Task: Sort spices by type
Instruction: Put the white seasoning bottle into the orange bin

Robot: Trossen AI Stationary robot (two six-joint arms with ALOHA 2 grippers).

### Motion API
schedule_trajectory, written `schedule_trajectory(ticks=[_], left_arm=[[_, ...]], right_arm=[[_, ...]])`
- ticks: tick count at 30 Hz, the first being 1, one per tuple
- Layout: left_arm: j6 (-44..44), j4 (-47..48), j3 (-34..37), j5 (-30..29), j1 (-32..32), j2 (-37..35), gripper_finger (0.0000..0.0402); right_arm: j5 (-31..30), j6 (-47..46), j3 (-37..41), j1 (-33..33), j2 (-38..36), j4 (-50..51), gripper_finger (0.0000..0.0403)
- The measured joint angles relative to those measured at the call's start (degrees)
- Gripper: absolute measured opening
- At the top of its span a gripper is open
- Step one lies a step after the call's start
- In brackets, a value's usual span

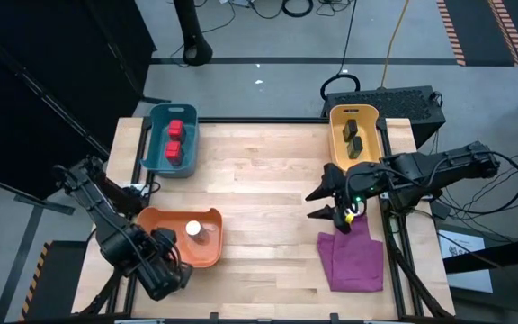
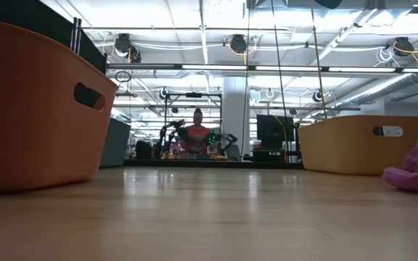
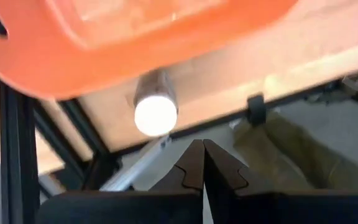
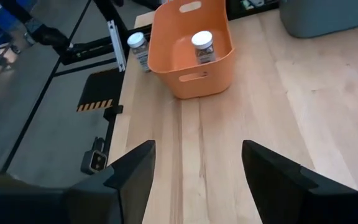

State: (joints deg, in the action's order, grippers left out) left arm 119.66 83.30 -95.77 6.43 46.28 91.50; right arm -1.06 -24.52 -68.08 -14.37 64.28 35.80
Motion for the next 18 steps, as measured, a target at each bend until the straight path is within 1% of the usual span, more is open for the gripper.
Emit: schedule_trajectory(ticks=[3, 6, 11, 14, 16, 18], left_arm=[[-0.3, 0.5, 0.0, -3.3, 0.1, 0.0, 0.0019], [-0.2, 2.2, 0.0, -5.3, 1.1, 0.0, 0.0047], [0.5, 3.0, 0.1, -5.7, 3.5, 0.0, 0.0121], [3.3, 2.9, 1.7, -5.7, 5.3, -0.1, 0.017], [5.6, 1.4, 3.6, -5.2, 7.0, -0.1, 0.0195], [7.8, -2.6, 5.6, -5.3, 8.9, -0.1, 0.0211]], right_arm=[[-2.0, -0.4, 0.0, 0.0, 0.0, -0.6, 0.0222], [-2.4, -0.9, 0.0, 0.0, 0.0, -0.8, 0.0222], [-2.4, -3.3, 0.0, 0.0, 0.4, -0.9, 0.0222], [-2.4, -4.3, 0.0, 0.0, 1.1, -1.0, 0.0222], [-2.4, -4.8, 0.0, 0.0, 1.6, -1.2, 0.0222], [-2.4, -5.2, 0.0, 0.0, 2.5, -1.3, 0.0222]])
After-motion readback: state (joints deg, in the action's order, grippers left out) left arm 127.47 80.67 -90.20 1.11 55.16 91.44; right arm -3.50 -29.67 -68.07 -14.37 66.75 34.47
